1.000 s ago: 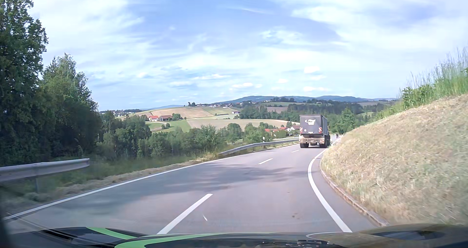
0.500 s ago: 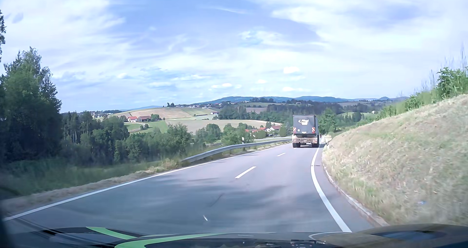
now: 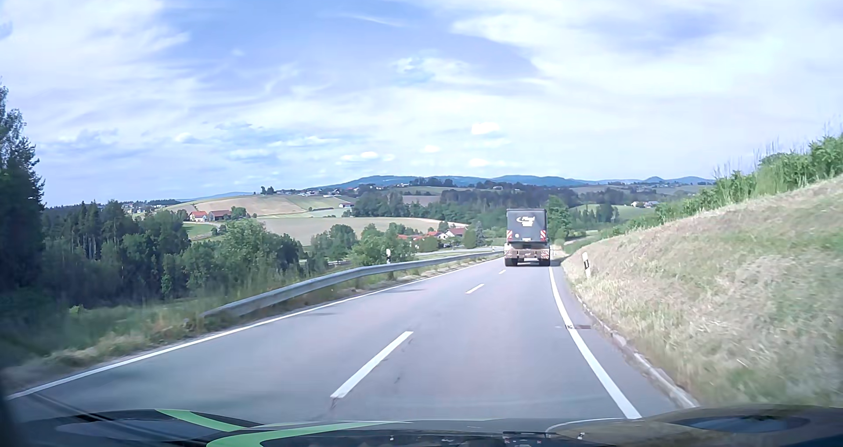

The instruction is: Follow the waypoints while adhering to traffic rules and regulations

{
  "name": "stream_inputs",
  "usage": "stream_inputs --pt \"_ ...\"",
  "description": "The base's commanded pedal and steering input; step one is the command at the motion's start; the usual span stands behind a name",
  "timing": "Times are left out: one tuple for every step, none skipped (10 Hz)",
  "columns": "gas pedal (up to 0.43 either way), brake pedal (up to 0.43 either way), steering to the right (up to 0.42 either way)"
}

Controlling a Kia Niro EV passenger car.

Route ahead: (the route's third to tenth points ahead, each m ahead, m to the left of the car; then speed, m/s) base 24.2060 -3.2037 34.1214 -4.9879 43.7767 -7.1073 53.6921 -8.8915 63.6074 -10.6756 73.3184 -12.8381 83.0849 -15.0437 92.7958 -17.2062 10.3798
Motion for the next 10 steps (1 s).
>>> stream_inputs --pt "0.0 0.0 0.07" --pt "0.0 0.0 0.07" --pt "0.0 0.0 0.07" --pt "0.0 0.0 0.069" --pt "0.0 0.0 0.067" --pt "0.0 0.0 0.062" --pt "0.0 0.0 0.054" --pt "0.0 0.0 0.05" --pt "0.0 0.0 0.048" --pt "0.0 0.0 0.044"
